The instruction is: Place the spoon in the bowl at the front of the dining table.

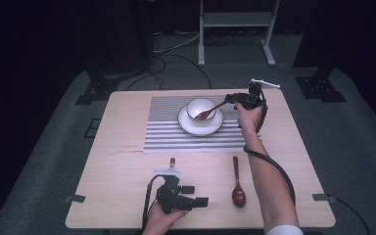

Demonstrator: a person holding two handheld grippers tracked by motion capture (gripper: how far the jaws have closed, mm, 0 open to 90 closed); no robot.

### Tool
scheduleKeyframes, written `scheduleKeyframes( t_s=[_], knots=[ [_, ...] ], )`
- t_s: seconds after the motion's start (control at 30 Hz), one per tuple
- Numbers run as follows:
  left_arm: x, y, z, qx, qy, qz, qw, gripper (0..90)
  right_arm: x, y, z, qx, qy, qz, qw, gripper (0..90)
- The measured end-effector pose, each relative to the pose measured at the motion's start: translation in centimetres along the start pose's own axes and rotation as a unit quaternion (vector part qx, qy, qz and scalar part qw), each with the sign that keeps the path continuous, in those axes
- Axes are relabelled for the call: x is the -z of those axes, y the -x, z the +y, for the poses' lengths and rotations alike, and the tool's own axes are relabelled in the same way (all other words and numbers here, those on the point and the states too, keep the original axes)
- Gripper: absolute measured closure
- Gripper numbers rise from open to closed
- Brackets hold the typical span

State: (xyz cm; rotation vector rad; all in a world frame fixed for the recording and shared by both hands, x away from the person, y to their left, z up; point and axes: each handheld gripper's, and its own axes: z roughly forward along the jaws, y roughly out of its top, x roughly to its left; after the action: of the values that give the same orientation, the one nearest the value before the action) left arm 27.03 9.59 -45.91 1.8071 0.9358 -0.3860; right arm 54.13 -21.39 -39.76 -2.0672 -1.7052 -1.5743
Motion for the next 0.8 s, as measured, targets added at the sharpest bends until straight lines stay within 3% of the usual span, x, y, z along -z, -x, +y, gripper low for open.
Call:
scheduleKeyframes(
  t_s=[0.27,0.8],
  knots=[
    [0.0,-0.2,0.3,0.0,0.002,0.004,1.0,4.3,0.2,0.2,-0.3,0.014,-0.011,0.008,0.9998,64.1],
    [0.2,-0.4,0.2,-0.004,0.004,0.018,0.9998,4.2,0.7,1.1,-2.0,0.012,-0.038,0.034,0.9987,57.2]
  ],
)
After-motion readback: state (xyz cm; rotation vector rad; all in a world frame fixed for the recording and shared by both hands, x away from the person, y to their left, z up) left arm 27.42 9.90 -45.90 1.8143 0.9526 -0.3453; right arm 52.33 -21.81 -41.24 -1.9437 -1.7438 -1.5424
